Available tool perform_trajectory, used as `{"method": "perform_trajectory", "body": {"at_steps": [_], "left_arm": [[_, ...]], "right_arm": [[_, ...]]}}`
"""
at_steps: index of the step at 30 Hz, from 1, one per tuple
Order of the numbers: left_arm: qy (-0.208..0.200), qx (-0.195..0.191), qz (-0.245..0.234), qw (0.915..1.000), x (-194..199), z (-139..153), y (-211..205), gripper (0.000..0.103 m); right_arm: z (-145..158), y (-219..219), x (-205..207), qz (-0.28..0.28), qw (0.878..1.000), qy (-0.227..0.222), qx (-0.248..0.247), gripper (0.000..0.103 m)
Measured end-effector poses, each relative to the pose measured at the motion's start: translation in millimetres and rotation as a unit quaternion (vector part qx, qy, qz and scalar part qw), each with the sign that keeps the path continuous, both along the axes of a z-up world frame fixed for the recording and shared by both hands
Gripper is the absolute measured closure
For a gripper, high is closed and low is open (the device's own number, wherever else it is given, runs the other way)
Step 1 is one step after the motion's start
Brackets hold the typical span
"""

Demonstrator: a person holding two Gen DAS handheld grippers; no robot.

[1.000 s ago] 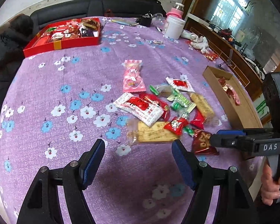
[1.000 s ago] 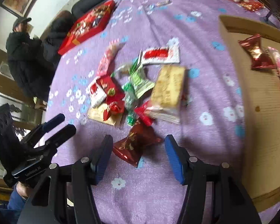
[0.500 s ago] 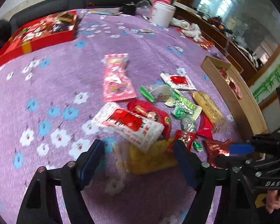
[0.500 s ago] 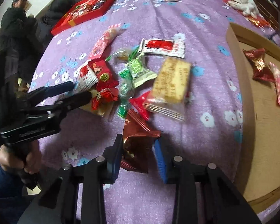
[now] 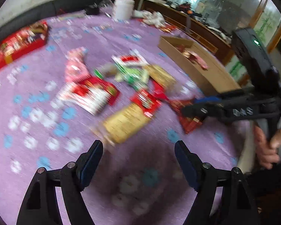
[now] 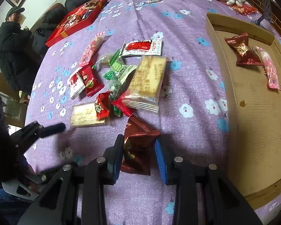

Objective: Organize snacks
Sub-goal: 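Grasp the red-brown candy pack with the right gripper, then grasp the yellow wafer pack with the left gripper while the right gripper holds its candy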

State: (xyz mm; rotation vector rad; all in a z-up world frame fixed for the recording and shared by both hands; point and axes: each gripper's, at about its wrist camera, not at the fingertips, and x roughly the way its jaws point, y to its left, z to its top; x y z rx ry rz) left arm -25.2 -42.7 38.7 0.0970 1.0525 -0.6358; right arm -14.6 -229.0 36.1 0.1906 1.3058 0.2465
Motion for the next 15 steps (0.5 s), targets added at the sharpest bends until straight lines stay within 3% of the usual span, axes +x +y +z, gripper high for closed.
{"method": "perform_trajectory", "body": {"at_steps": [5, 11, 15], "left_arm": [[-0.018, 0.044, -0.001, 0.9989, 31, -7, -8, 0.021], [-0.003, 0.047, -0.041, 0.9981, 33, -22, -21, 0.021], [0.03, 0.016, -0.078, 0.9964, 12, -17, -28, 0.021]], "right_arm": [[-1, 0, -2, 0.005, 1.0, 0.004, 0.005, 0.071], [-1, -8, -6, 0.0, 1.0, 0.005, 0.006, 0.071], [-3, -16, -7, -0.009, 1.0, 0.009, 0.007, 0.071]]}}
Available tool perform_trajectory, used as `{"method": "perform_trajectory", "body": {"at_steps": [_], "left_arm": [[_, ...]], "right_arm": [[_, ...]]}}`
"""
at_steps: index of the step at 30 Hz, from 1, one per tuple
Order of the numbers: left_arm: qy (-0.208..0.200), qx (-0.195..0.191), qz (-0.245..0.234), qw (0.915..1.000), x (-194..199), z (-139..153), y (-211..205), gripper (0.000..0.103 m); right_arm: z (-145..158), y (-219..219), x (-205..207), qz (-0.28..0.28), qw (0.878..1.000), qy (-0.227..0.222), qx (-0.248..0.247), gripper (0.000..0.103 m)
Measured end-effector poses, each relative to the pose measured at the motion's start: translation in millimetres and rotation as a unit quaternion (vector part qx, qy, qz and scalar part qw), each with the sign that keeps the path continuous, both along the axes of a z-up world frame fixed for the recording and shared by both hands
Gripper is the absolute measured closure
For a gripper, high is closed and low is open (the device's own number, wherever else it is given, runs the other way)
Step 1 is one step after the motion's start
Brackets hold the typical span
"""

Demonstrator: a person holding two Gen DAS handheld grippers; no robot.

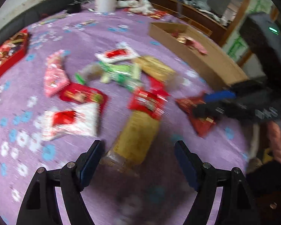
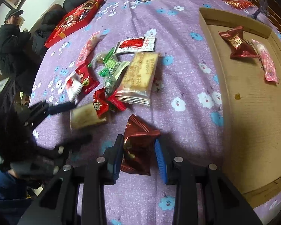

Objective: Organize snacks
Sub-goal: 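Grasp the yellow wafer pack with the left gripper while the right gripper holds its candy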

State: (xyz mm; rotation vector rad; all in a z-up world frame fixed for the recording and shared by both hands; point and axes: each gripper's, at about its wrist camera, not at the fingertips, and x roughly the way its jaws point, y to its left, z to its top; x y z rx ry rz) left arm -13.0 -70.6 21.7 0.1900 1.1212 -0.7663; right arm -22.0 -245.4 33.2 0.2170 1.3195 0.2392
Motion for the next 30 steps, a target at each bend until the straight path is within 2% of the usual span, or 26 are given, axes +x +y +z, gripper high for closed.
{"method": "perform_trajectory", "body": {"at_steps": [2, 6, 10, 12, 13, 15, 16, 18, 21, 22, 23, 27, 30], "left_arm": [[0.006, -0.013, -0.01, 0.9999, -10, 5, -1, 0.021], [-0.011, -0.006, 0.027, 0.9996, -2, 12, -1, 0.021], [-0.022, 0.04, 0.038, 0.9982, 8, 3, -19, 0.021], [-0.044, 0.089, 0.037, 0.9943, 5, -5, -33, 0.023], [-0.06, 0.101, 0.037, 0.9924, 2, -5, -38, 0.026], [-0.068, 0.095, 0.033, 0.9926, -5, -4, -42, 0.045], [-0.071, 0.096, 0.035, 0.9922, -7, -4, -43, 0.048], [-0.08, 0.092, 0.04, 0.9917, -13, -3, -44, 0.068], [-0.083, 0.091, 0.051, 0.9911, -15, -3, -44, 0.068], [-0.076, 0.081, 0.054, 0.9923, -16, -3, -42, 0.068], [-0.07, 0.072, 0.057, 0.9933, -17, -1, -39, 0.068], [-0.053, 0.027, 0.075, 0.9954, -16, 10, -25, 0.068], [-0.051, 0.009, 0.091, 0.9946, -13, 18, -16, 0.068]], "right_arm": [[0, -4, 0, -0.004, 1.0, 0.002, 0.001, 0.071], [-1, -7, -1, -0.009, 1.0, 0.005, 0.0, 0.071], [-1, -6, 0, -0.006, 1.0, 0.008, -0.006, 0.07], [-2, -5, 1, -0.008, 1.0, 0.012, -0.013, 0.063], [-2, -6, 1, -0.009, 1.0, 0.014, -0.015, 0.059], [-3, -6, 0, -0.01, 1.0, 0.018, -0.013, 0.058], [-4, -6, 0, -0.009, 1.0, 0.019, -0.015, 0.058], [-7, -5, 0, -0.008, 1.0, 0.024, -0.018, 0.056], [-8, 0, -1, -0.002, 0.999, 0.021, -0.025, 0.057], [-7, 1, -2, 0.001, 1.0, 0.019, -0.024, 0.069], [-7, 2, -2, 0.002, 1.0, 0.018, -0.023, 0.074], [1, 3, -2, 0.002, 1.0, 0.002, -0.014, 0.075], [11, 4, -2, 0.003, 1.0, -0.02, 0.001, 0.075]]}}
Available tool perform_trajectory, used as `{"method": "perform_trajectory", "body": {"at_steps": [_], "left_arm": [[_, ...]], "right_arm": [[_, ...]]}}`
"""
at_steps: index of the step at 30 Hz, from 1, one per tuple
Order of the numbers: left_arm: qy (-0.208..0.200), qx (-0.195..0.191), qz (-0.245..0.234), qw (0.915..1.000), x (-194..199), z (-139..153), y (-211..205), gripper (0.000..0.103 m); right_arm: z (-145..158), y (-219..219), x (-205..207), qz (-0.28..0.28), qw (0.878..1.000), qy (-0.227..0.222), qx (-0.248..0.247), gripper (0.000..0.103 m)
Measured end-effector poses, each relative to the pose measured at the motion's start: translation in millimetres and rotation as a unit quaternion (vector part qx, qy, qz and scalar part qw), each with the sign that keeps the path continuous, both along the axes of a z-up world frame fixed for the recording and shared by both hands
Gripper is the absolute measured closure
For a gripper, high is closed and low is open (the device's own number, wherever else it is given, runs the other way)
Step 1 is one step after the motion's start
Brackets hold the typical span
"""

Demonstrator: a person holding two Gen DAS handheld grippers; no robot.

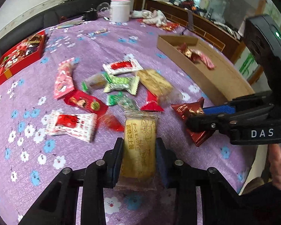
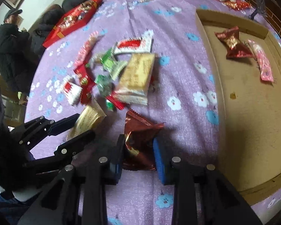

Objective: Organize snacks
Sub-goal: 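Grasp the yellow wafer pack with the left gripper while the right gripper holds its candy, then carry the wafer pack and red-brown candy over the cardboard tray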

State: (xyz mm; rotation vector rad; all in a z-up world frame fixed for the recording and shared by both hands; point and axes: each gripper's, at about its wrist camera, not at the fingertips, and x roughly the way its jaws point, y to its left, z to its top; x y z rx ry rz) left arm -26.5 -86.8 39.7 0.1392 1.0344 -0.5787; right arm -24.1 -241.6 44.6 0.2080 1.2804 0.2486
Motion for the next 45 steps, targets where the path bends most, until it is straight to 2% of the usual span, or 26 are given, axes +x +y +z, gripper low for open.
{"method": "perform_trajectory", "body": {"at_steps": [4, 12, 22, 45], "left_arm": [[-0.011, -0.021, 0.009, 0.9997, 2, 15, 5, 0.068], [-0.048, 0.009, 0.004, 0.9988, 3, 31, -14, 0.068], [-0.07, 0.018, -0.026, 0.9971, 4, 42, -50, 0.068], [-0.065, 0.015, -0.089, 0.9938, 7, 44, -140, 0.068]], "right_arm": [[12, 0, 1, 0.002, 1.0, -0.024, 0.009, 0.075], [23, -12, 0, -0.009, 0.999, -0.042, 0.015, 0.075], [30, -42, -6, -0.036, 0.998, -0.049, 0.016, 0.075], [24, -131, -18, -0.115, 0.992, -0.039, 0.019, 0.075]]}}
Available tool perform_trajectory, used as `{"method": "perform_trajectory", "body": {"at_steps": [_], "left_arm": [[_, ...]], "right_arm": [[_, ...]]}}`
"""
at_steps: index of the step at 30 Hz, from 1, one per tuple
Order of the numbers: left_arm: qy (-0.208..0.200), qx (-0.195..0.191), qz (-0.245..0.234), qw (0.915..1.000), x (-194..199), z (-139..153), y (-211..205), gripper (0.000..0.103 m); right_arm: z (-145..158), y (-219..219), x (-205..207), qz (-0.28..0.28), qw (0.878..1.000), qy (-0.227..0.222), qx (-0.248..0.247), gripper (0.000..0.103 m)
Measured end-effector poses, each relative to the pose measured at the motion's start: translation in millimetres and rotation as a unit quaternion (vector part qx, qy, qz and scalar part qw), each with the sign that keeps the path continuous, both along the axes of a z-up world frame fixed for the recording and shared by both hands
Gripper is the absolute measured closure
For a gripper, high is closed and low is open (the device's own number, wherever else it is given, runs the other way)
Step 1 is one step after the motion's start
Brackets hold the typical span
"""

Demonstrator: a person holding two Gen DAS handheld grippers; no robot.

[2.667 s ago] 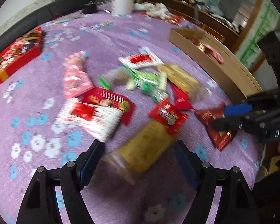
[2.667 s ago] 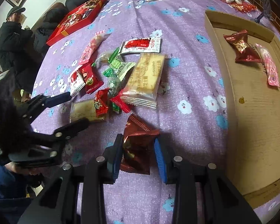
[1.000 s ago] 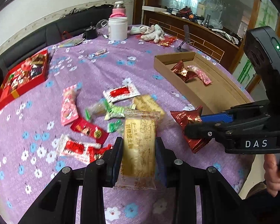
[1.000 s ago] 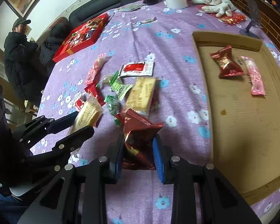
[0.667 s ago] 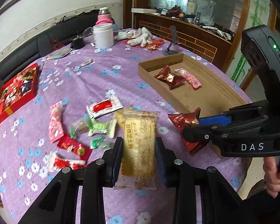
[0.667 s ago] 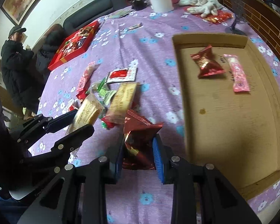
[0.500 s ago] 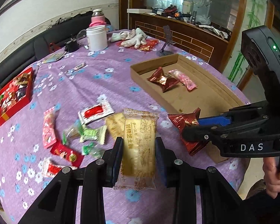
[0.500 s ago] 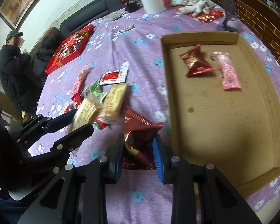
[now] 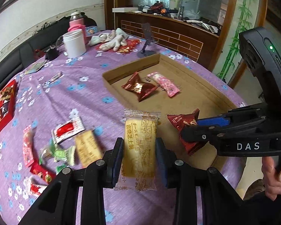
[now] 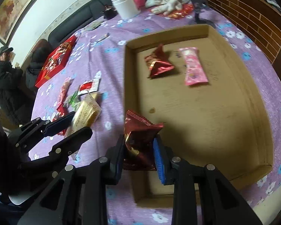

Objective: Organize snacks
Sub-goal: 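Carry the wafer pack and red-brown candy over the cardboard tray, then lower both snacks into the tray and open both grippers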

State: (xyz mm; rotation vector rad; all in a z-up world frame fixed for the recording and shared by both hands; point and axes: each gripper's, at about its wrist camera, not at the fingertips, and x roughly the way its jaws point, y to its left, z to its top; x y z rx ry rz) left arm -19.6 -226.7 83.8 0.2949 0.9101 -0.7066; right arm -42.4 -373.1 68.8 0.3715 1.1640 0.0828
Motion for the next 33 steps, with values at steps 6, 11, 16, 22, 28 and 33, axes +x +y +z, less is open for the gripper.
{"method": "perform_trajectory", "body": {"at_steps": [6, 11, 16, 22, 28, 33], "left_arm": [[0.009, 0.001, -0.016, 0.9998, 2, -5, -27, 0.068], [0.027, -0.001, -0.031, 0.9992, 4, -15, -56, 0.068], [0.036, 0.004, -0.041, 0.9985, 2, -24, -82, 0.068], [0.043, 0.015, -0.029, 0.9986, 6, -36, -95, 0.069], [0.038, 0.022, -0.016, 0.9989, 12, -42, -101, 0.069], [0.037, 0.027, -0.01, 0.9989, 15, -47, -106, 0.069]], "right_arm": [[-7, -32, -2, -0.039, 0.999, 0.008, 0.001, 0.075], [-15, -56, -5, -0.071, 0.997, 0.022, -0.004, 0.075], [-25, -72, -5, -0.082, 0.996, 0.039, -0.01, 0.075], [-30, -81, -1, -0.071, 0.996, 0.049, -0.033, 0.075], [-32, -80, 7, -0.048, 0.996, 0.047, -0.06, 0.075], [-32, -81, 11, -0.034, 0.996, 0.042, -0.069, 0.075]]}}
